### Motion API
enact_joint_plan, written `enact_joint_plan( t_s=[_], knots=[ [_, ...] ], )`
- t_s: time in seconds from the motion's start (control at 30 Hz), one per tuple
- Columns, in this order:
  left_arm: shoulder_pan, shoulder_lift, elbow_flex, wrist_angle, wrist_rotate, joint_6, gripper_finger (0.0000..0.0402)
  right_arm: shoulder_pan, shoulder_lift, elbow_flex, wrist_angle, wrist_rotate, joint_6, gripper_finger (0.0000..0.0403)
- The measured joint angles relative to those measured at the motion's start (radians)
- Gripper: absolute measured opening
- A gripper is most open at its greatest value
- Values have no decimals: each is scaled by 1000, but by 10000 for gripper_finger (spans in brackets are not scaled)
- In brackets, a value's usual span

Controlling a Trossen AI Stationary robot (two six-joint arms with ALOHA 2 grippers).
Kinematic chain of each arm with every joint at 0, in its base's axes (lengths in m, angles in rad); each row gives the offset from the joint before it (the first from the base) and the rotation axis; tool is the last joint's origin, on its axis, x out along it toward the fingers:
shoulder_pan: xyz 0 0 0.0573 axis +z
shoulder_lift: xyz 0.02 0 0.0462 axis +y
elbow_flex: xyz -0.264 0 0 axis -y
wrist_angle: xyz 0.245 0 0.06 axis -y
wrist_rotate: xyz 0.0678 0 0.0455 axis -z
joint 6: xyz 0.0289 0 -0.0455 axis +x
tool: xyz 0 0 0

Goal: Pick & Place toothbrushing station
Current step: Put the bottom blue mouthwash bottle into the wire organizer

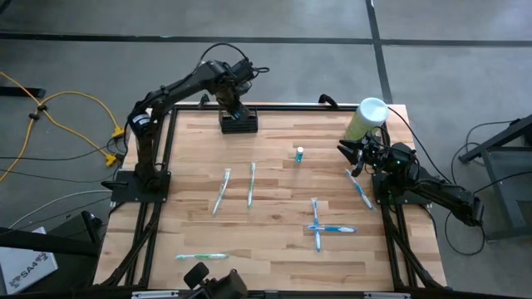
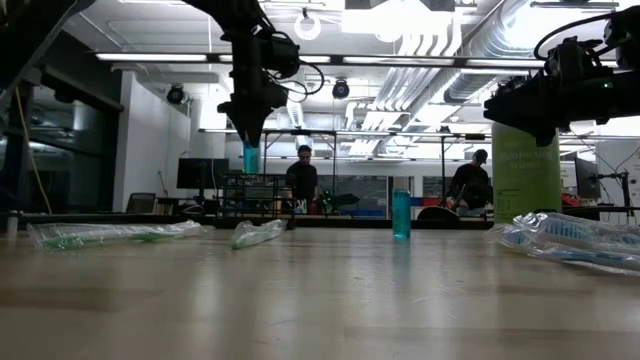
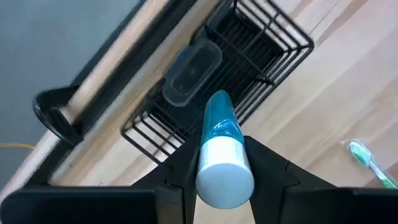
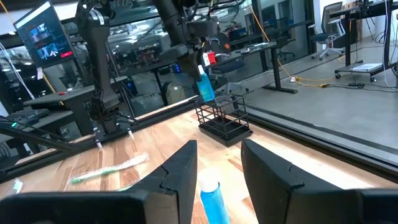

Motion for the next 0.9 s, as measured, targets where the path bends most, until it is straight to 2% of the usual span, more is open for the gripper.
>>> enact_joint_plan(
  t_s=[0.37, 0.9],
  knots=[
    [4, 26, -8, 13, -6, -32, 97, 0, 2, 0, 0, -2, 0, 117],
    [4, 25, -90, 83, 5, -46, 97, 0, 3, 0, 0, -2, 0, 117]
  ],
)
